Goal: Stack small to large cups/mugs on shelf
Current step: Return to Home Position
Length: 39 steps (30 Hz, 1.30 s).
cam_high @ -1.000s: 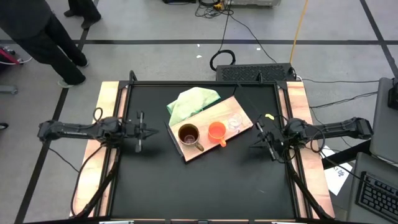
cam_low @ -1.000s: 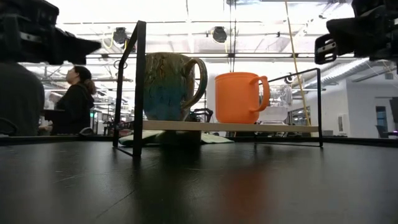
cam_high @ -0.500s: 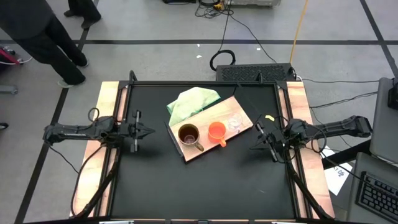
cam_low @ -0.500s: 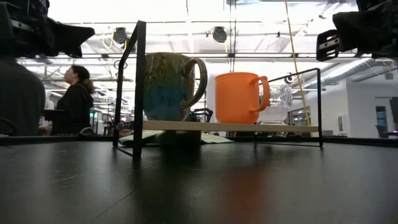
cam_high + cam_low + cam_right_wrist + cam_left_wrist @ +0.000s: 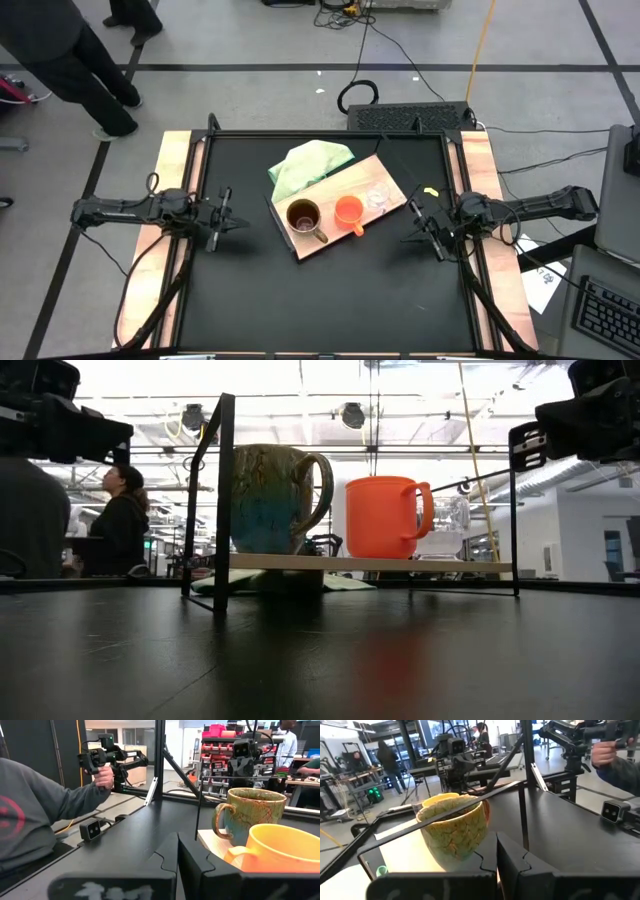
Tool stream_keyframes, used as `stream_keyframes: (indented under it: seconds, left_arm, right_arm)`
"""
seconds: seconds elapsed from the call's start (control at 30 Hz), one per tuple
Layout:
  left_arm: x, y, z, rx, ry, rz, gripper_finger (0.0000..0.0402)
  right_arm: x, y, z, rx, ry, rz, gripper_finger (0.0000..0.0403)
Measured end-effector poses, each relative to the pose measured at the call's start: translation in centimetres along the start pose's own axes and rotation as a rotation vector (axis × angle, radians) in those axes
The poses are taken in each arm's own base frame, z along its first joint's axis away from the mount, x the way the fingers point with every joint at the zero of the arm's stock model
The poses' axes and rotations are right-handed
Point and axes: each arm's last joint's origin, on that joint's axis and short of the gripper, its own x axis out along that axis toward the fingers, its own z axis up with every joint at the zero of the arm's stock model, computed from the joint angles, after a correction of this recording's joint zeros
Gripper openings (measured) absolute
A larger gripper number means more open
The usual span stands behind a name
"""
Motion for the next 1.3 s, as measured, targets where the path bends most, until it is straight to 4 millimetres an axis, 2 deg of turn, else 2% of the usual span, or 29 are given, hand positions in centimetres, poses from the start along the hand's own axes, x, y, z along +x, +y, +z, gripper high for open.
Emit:
stream_keyframes:
  seconds: [0.43, 0.63, 1.3]
  left_arm:
    - [-0.01, 0.04, -0.51, -0.127, 0.057, 0.039, 0.0004]
    - [-0.03, 0.03, -0.73, -0.134, 0.081, 0.051, 0.0022]
    - [-0.02, 0.04, -0.72, -0.127, 0.08, 0.051, 0.0024]
  right_arm:
    - [0.0, -0.01, 0.13, -0.002, -0.013, 0.0, 0.0]
    - [0.0, -0.01, 0.28, 0.001, -0.028, 0.0, 0.0]
    - [0.0, -0.01, 0.24, 0.029, -0.024, 0.0, 0.0]
